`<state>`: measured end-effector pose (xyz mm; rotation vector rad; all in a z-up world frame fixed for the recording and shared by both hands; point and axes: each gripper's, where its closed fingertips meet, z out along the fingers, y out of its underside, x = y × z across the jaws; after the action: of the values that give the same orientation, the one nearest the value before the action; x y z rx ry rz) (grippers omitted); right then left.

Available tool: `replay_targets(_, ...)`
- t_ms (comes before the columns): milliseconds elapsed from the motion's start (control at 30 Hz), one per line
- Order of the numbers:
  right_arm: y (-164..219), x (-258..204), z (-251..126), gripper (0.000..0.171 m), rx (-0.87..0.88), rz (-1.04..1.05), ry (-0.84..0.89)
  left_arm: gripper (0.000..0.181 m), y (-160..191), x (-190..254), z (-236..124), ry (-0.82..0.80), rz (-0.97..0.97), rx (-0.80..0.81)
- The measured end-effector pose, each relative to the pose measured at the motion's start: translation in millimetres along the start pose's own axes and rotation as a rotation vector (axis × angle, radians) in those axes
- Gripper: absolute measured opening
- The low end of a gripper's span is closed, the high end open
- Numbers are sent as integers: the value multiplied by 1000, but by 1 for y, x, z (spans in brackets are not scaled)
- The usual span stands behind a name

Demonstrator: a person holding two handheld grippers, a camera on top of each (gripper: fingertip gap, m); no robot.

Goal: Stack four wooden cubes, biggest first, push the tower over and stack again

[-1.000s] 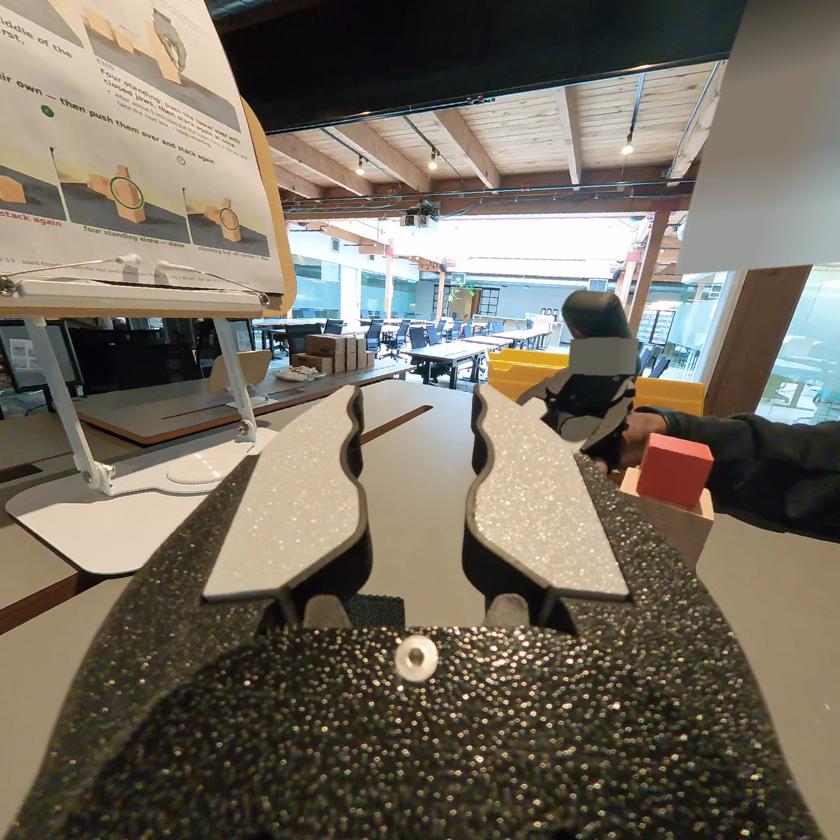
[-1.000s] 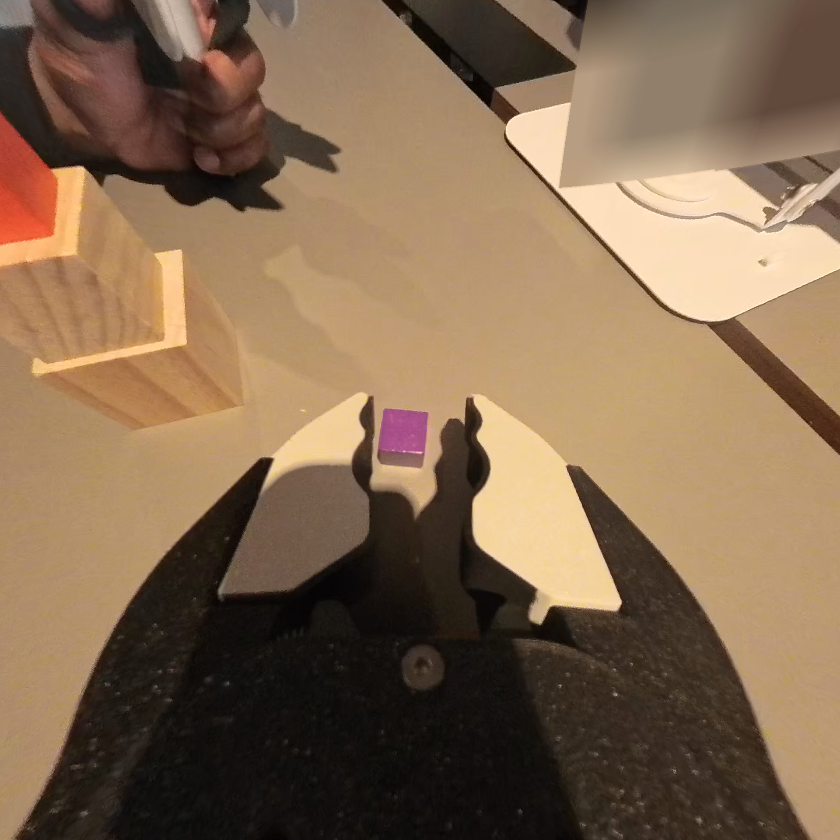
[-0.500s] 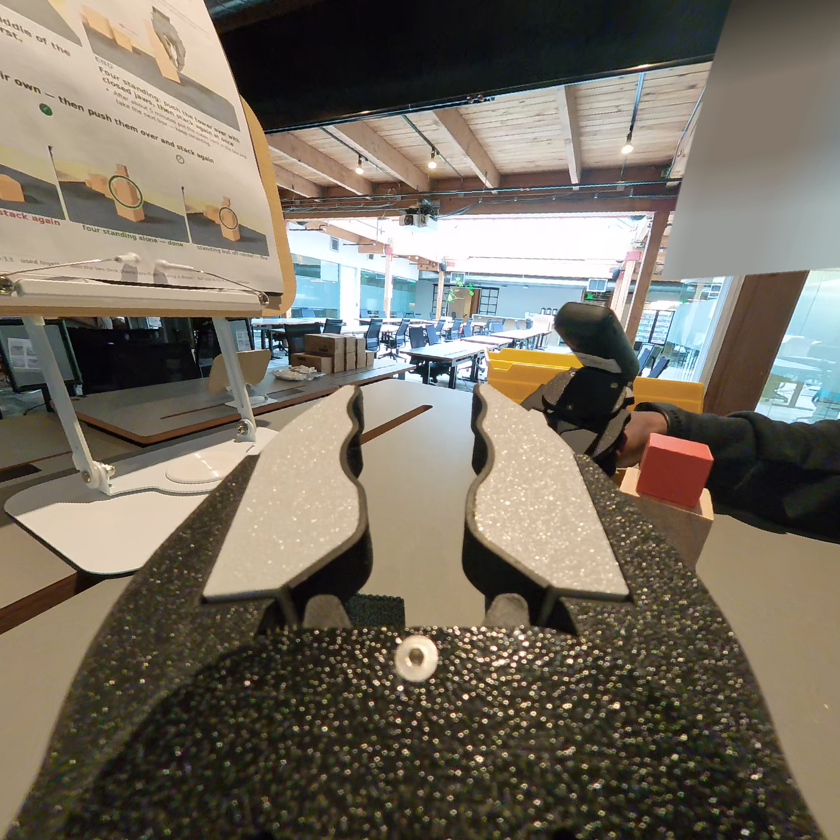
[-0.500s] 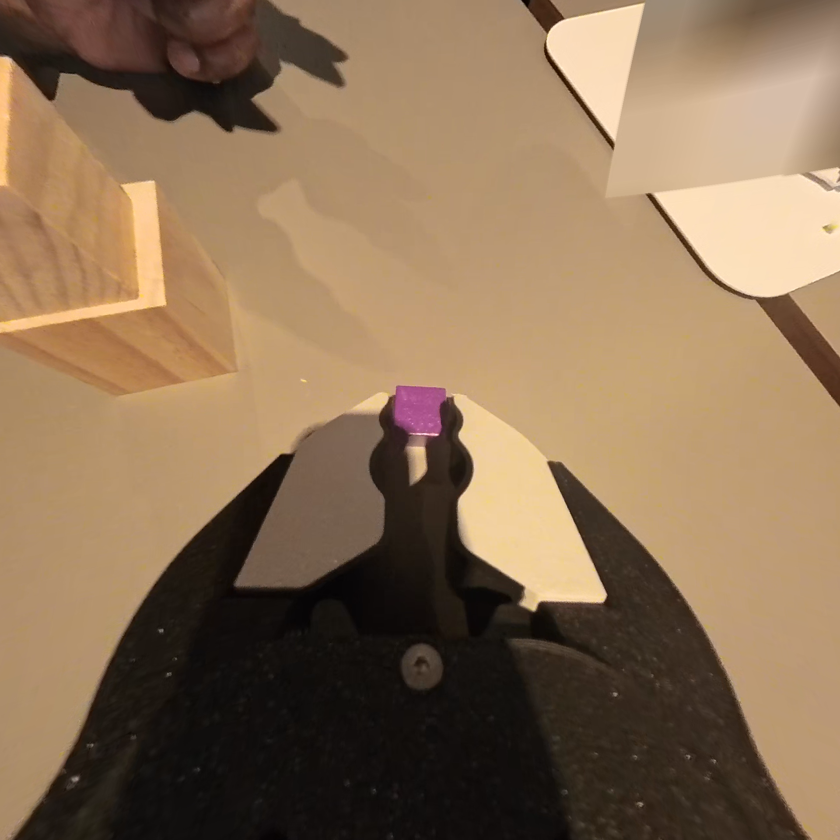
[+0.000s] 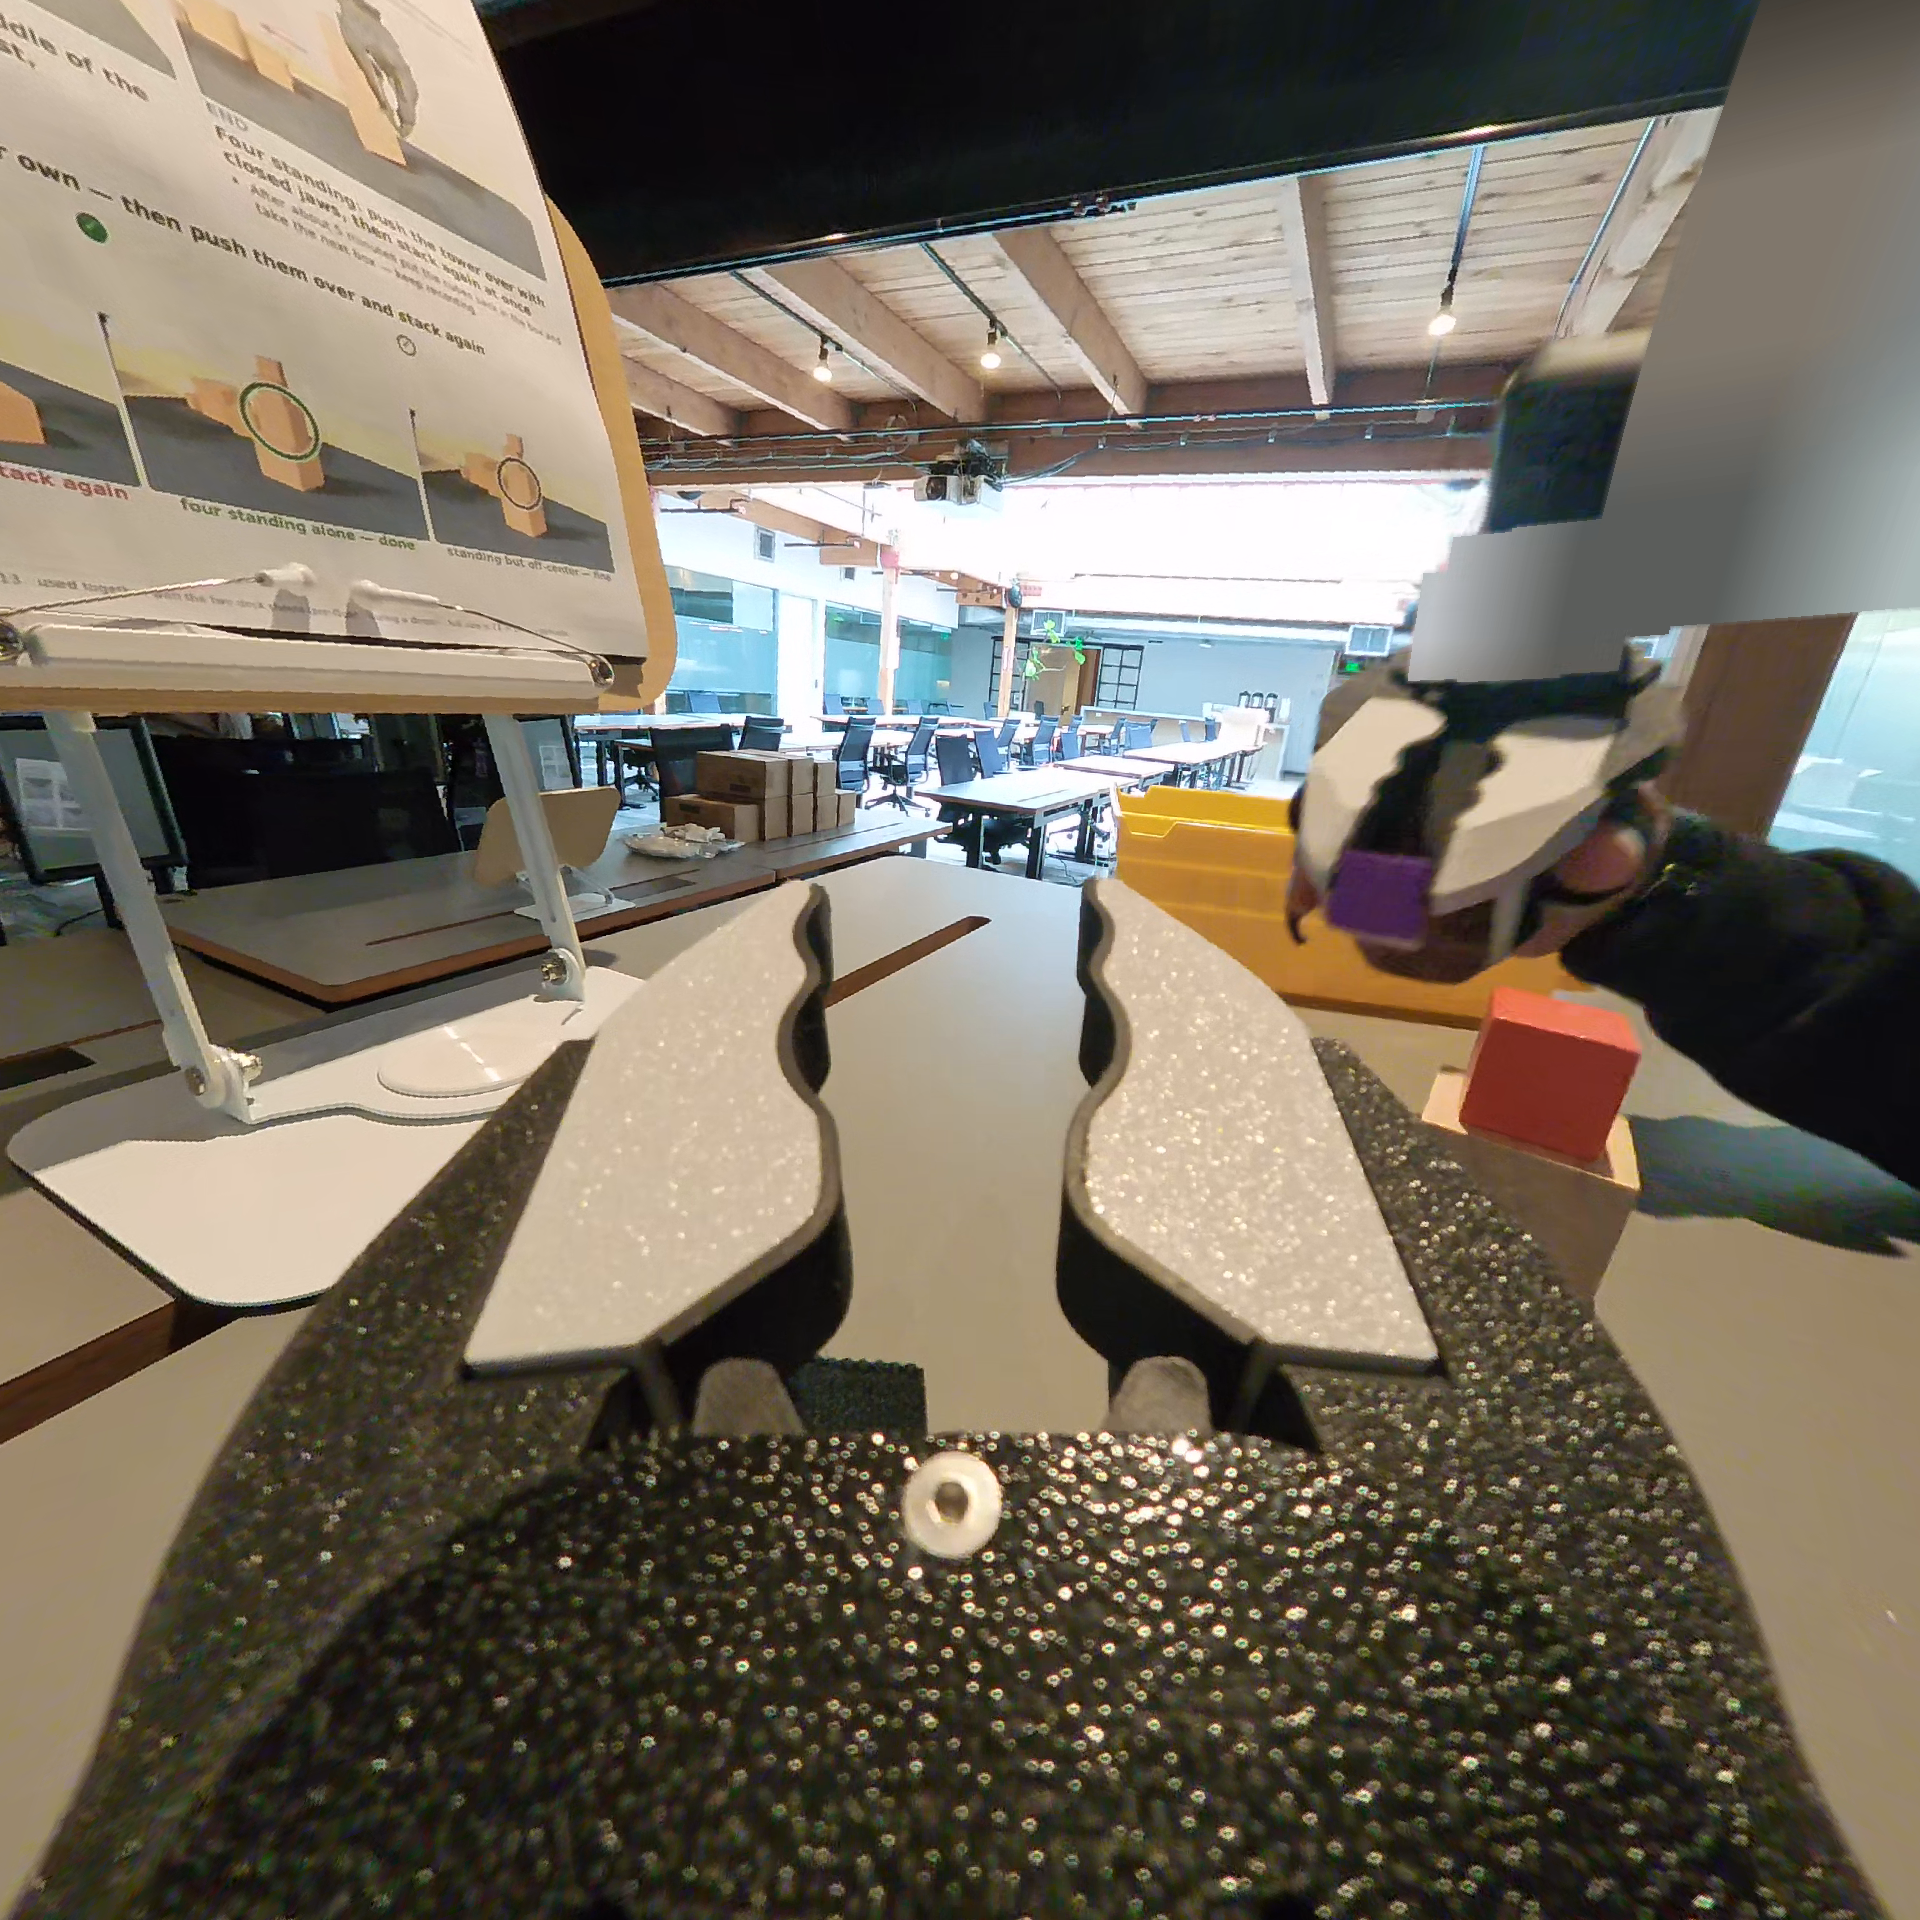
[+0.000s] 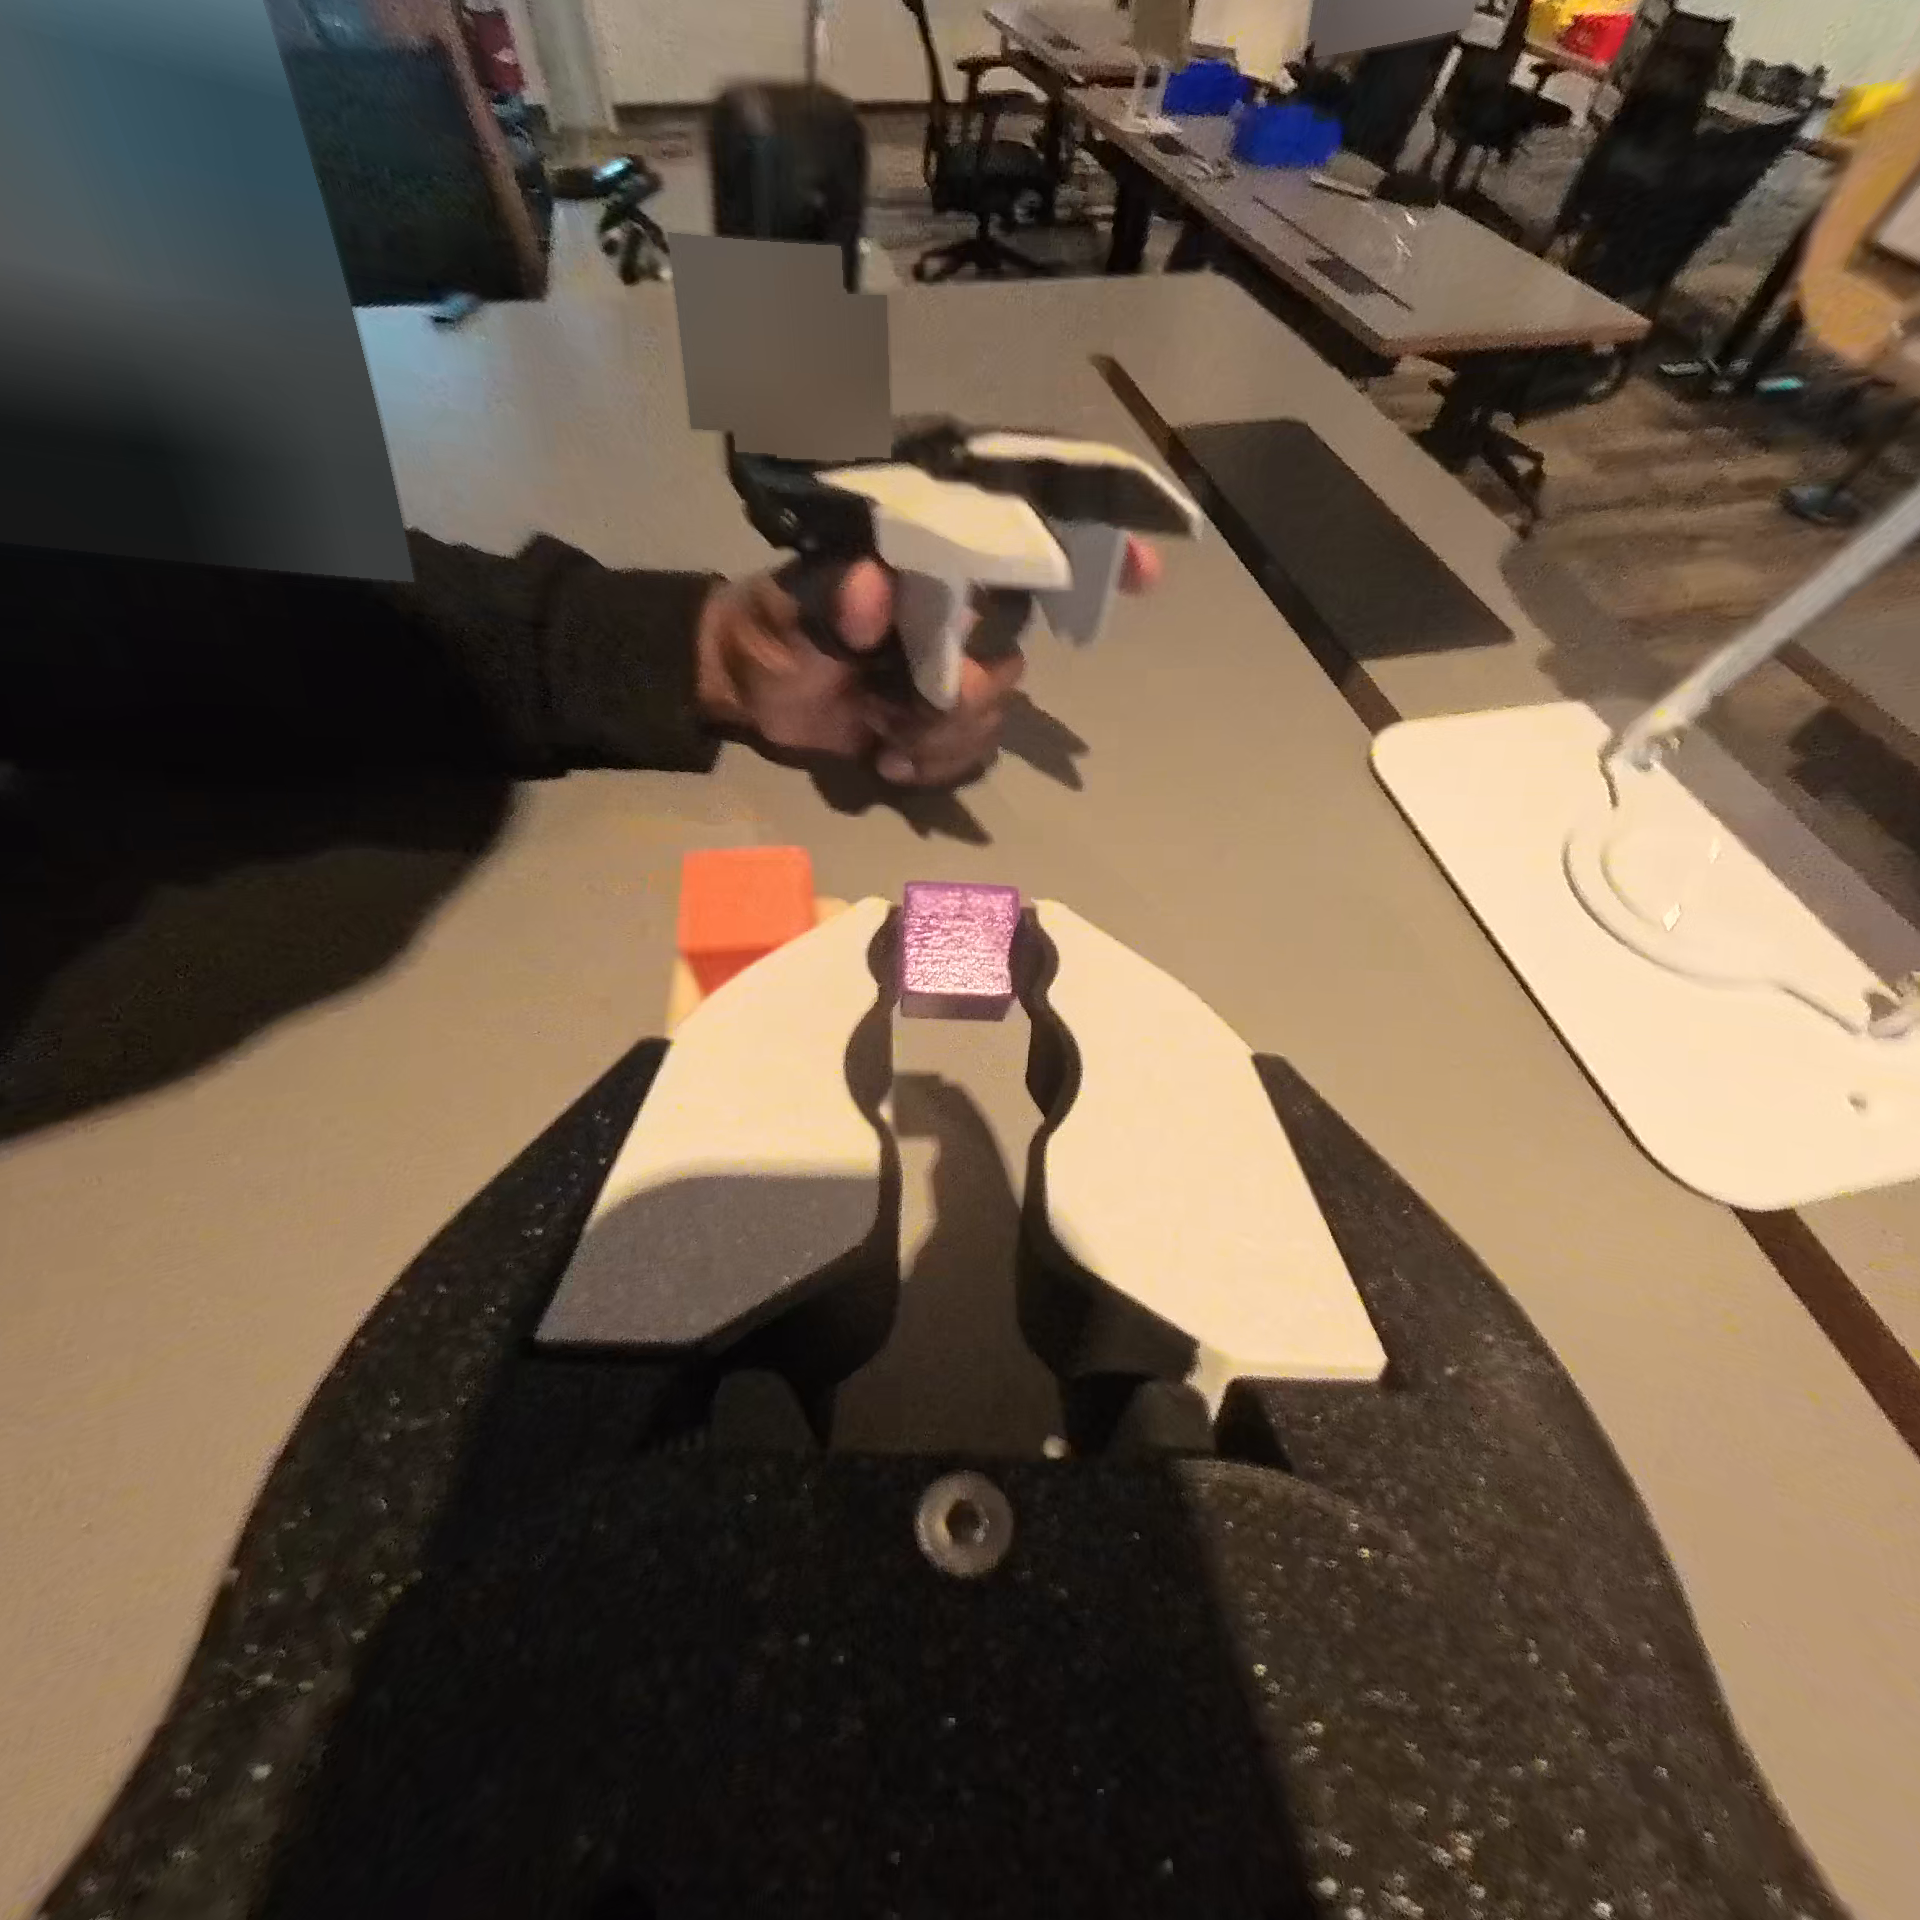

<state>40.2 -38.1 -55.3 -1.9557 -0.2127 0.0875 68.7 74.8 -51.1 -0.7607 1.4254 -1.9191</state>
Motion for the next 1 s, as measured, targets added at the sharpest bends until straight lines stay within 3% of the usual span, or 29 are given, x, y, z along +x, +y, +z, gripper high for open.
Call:
replay_targets(233,-18,-39,10,21,-85,-49,-57,45,0,0,0,0,2,-4)
replay_targets(1000,0,-46,27,22,-163,-71,-74,45,2,1,2,6,0,-11)
